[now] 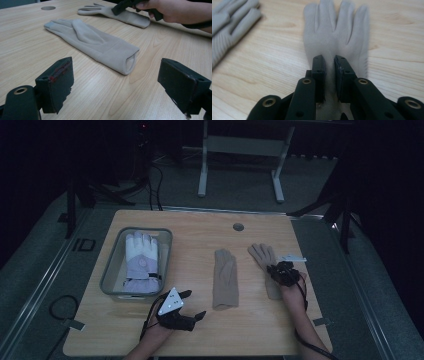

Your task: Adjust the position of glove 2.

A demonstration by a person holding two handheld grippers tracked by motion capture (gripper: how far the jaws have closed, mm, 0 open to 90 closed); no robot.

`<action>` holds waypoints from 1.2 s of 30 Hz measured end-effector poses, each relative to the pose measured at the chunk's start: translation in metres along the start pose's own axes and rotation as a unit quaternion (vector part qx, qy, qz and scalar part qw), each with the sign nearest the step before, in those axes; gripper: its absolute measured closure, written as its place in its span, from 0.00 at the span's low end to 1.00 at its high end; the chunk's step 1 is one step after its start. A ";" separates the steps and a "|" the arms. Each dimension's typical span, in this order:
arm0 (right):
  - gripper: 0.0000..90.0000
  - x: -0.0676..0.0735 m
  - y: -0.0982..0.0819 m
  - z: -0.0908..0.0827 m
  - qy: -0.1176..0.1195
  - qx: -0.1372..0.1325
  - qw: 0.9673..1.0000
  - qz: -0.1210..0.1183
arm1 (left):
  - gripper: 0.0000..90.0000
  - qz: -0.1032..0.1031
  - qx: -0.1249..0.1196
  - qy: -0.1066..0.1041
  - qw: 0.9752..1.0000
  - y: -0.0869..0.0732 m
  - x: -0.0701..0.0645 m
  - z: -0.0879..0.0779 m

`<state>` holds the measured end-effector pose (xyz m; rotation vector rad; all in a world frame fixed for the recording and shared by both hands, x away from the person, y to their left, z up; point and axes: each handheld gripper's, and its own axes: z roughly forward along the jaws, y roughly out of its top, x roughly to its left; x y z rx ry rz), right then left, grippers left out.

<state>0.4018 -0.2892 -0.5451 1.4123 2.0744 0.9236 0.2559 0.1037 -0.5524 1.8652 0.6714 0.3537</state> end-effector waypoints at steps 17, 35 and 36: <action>0.88 0.009 -0.013 -0.043 -0.085 0.011 0.993 0.082 | 0.15 0.001 -0.003 0.002 1.000 0.002 0.000 -0.001; 0.57 0.013 -0.029 -0.036 -0.040 0.027 0.997 0.061 | 0.15 0.003 -0.005 0.001 1.000 0.002 0.000 -0.003; 0.56 0.012 -0.027 -0.038 -0.037 0.024 0.997 0.057 | 0.15 0.003 -0.004 0.001 1.000 0.002 0.001 -0.003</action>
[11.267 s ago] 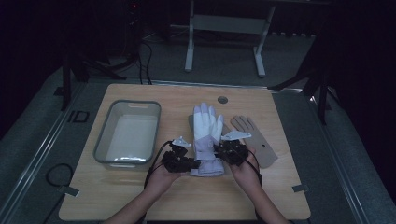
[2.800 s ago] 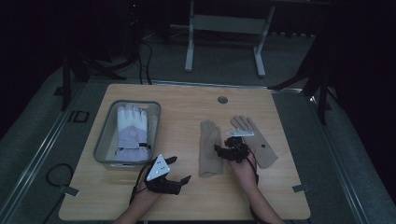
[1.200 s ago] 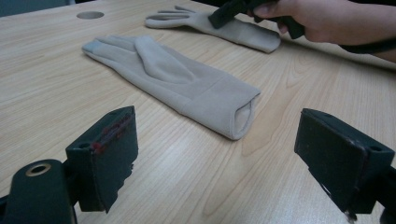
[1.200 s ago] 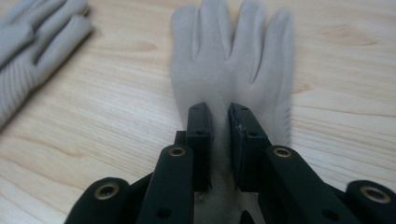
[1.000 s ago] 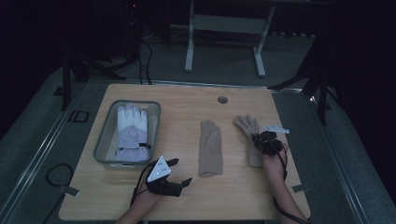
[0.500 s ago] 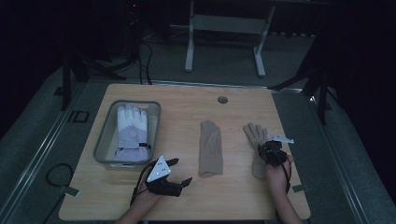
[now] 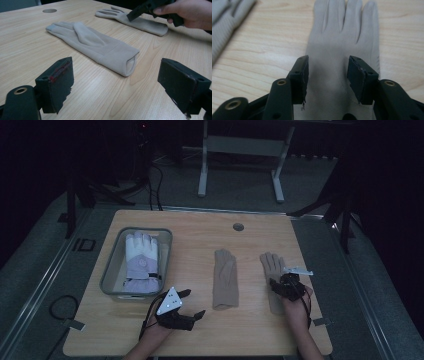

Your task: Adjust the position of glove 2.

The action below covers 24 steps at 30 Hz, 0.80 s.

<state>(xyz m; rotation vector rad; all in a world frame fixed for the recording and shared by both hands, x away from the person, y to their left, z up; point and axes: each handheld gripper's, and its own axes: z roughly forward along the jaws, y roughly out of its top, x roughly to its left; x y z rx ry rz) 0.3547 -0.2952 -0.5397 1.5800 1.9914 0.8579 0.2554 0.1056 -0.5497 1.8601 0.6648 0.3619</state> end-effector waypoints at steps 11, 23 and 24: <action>0.62 -0.029 0.011 -0.005 0.060 -0.014 0.997 -0.053 | 0.15 0.003 0.001 -0.003 1.000 0.000 0.000 0.000; 0.86 -0.030 -0.009 0.008 0.050 -0.014 0.994 -0.092 | 0.15 0.008 0.005 -0.007 1.000 -0.002 -0.001 0.003; 0.88 -0.029 -0.009 0.008 0.045 -0.017 0.995 -0.089 | 0.15 0.008 0.004 -0.007 1.000 -0.002 -0.001 0.003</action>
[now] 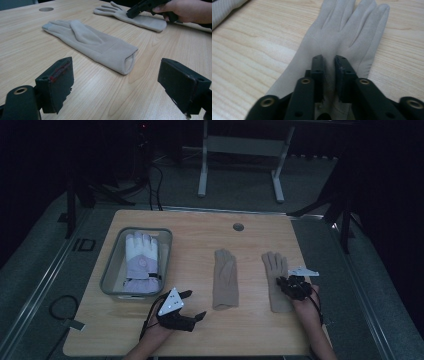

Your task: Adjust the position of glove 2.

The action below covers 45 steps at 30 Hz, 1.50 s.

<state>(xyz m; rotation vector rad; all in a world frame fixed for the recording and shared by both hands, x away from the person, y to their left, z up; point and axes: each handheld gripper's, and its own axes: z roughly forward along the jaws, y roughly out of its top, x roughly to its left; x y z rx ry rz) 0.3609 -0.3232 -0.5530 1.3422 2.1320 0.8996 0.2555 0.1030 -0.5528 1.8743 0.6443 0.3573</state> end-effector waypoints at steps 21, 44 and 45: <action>0.93 0.053 0.061 -0.032 -0.046 -0.058 0.994 0.085 | 0.15 -0.003 -0.005 0.002 1.000 0.001 0.001 -0.003; 0.93 0.159 0.105 0.000 0.016 -0.066 0.996 0.065 | 0.15 -0.003 -0.012 0.007 1.000 0.002 0.003 -0.008; 0.93 0.163 0.104 0.002 0.018 -0.064 0.996 0.064 | 0.15 -0.002 -0.011 0.008 1.000 0.002 0.003 -0.008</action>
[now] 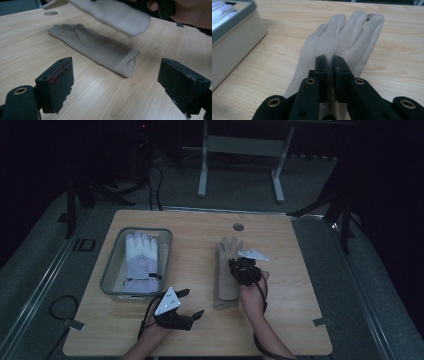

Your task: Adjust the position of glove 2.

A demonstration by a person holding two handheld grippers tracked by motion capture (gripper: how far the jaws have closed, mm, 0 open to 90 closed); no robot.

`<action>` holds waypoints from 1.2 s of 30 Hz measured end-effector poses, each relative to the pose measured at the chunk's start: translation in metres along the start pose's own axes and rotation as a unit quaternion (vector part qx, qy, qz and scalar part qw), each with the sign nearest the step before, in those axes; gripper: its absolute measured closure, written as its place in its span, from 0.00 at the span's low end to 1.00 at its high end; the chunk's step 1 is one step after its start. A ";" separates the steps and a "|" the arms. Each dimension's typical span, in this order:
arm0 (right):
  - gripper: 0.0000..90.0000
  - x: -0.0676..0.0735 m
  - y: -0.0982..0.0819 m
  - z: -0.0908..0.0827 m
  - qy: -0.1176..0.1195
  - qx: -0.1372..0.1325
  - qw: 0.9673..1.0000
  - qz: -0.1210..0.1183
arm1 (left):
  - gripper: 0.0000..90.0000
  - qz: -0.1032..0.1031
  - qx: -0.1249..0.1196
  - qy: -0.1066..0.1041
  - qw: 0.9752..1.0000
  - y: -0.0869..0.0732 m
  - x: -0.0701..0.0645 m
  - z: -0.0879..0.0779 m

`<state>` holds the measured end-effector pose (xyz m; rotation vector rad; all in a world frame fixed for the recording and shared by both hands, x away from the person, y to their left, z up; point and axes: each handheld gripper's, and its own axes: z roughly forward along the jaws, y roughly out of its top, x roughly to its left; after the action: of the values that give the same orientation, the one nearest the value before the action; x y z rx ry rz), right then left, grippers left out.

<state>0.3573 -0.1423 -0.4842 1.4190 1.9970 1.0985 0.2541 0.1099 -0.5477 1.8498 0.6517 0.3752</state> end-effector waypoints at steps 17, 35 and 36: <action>0.91 0.001 -0.037 0.037 0.001 0.052 0.998 0.020 | 0.15 0.000 0.002 -0.003 1.000 -0.001 0.000 0.001; 0.20 -0.031 -0.026 0.019 0.076 0.047 0.995 -0.044 | 0.15 -0.005 0.007 -0.015 1.000 0.000 -0.004 0.006; 0.18 -0.034 -0.025 0.017 0.076 0.047 0.995 -0.044 | 0.15 -0.004 0.006 -0.014 1.000 0.000 -0.005 0.006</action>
<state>0.3684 -0.1722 -0.5171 1.3146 2.2231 1.1162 0.2538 0.1025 -0.5493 1.8609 0.6440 0.3395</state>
